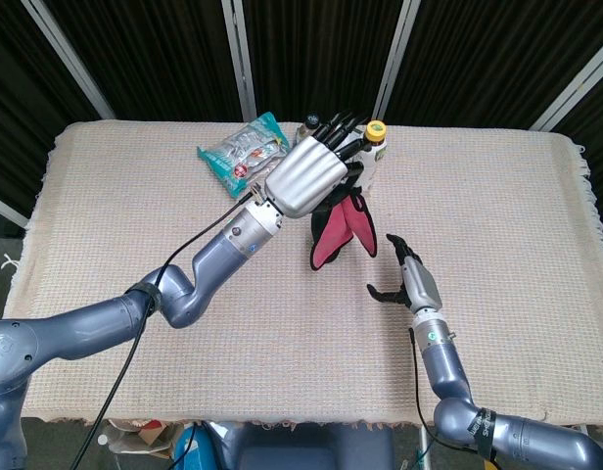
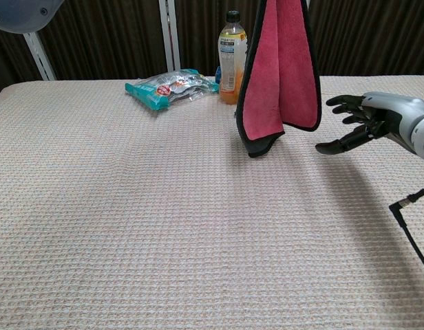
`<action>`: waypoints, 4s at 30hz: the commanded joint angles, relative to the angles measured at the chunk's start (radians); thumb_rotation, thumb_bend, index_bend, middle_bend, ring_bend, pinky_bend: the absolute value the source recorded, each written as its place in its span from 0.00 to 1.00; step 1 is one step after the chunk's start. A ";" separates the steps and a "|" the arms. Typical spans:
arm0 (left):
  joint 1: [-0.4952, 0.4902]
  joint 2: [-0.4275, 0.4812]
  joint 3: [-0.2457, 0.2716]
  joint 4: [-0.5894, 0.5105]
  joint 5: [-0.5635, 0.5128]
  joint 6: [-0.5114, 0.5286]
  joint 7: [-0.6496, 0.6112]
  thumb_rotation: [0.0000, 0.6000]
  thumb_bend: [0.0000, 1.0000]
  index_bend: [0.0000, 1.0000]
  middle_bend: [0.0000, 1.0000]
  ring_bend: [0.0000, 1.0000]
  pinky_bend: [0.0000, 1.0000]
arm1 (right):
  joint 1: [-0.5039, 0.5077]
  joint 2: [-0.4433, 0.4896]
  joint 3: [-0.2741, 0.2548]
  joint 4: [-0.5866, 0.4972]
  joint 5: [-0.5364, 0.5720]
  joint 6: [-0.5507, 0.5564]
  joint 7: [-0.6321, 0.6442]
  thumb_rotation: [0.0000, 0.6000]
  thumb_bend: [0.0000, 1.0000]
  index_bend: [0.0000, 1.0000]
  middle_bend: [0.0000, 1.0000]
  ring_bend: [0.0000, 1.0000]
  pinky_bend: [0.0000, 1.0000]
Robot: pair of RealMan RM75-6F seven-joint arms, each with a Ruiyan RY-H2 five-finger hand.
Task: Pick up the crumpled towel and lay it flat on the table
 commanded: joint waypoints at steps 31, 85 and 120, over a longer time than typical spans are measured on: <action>-0.005 0.003 0.003 -0.075 -0.017 0.027 0.031 1.00 0.47 0.64 0.26 0.03 0.02 | 0.165 -0.186 0.109 0.183 0.107 0.098 -0.090 1.00 0.27 0.57 0.22 0.06 0.04; 0.180 0.090 0.020 -0.209 -0.115 0.098 -0.111 1.00 0.47 0.64 0.26 0.03 0.02 | 0.100 0.025 0.160 0.029 -0.064 0.162 -0.101 1.00 0.59 0.74 0.33 0.11 0.05; 0.182 -0.009 -0.003 0.022 -0.161 0.071 -0.209 1.00 0.47 0.64 0.27 0.03 0.02 | 0.214 0.048 0.211 0.238 -0.043 0.023 -0.076 1.00 0.60 0.75 0.34 0.11 0.05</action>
